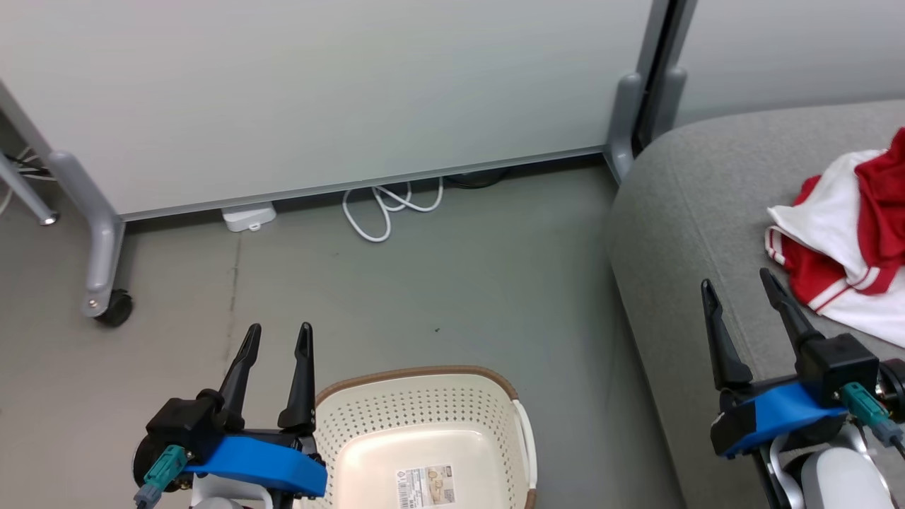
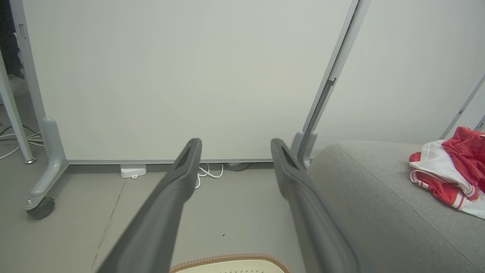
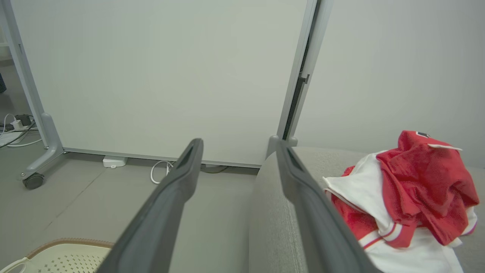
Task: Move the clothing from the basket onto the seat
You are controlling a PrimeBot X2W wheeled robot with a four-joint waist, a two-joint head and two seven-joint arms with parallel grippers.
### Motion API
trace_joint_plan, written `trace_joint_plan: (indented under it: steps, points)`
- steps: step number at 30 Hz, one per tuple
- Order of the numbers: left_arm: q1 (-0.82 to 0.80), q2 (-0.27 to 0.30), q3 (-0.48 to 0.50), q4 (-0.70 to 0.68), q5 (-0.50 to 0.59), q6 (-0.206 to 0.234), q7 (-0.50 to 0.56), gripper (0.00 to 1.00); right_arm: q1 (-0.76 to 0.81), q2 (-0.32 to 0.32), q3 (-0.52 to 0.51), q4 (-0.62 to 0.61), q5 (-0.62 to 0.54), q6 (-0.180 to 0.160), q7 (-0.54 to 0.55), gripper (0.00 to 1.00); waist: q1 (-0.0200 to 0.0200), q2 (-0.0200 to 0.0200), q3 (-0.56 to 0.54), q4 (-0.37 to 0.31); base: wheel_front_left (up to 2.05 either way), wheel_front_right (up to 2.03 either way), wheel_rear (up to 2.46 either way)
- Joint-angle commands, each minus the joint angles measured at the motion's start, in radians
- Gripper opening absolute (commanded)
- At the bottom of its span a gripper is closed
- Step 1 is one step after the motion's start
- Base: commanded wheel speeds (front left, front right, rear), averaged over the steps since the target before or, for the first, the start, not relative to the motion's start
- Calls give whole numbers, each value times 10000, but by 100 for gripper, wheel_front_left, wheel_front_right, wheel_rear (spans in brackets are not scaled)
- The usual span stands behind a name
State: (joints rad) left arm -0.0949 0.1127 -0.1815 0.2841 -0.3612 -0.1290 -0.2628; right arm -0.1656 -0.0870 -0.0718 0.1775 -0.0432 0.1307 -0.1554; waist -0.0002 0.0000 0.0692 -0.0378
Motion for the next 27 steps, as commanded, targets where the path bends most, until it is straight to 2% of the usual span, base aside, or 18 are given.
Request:
trace_joint_plan:
  steps: [1, 12, 27]
  points:
    - [28, 25, 39, 81, -56, -22, -28, 100, 235, 53, 6, -185, -25, 2, 47, 100, 2, 0, -164, 256, 0, 0, 0]
    - [145, 33, 574, 605, -8, -23, -29, 100, 1535, 361, -1, -982, 391, 2, 441, 100, 2, 0, -579, 917, 0, 0, 0]
    - [261, 90, 642, 939, 93, -24, -29, 100, 1823, 371, 272, -570, 902, 2, 286, 100, 2, 0, -674, 888, 0, 0, 0]
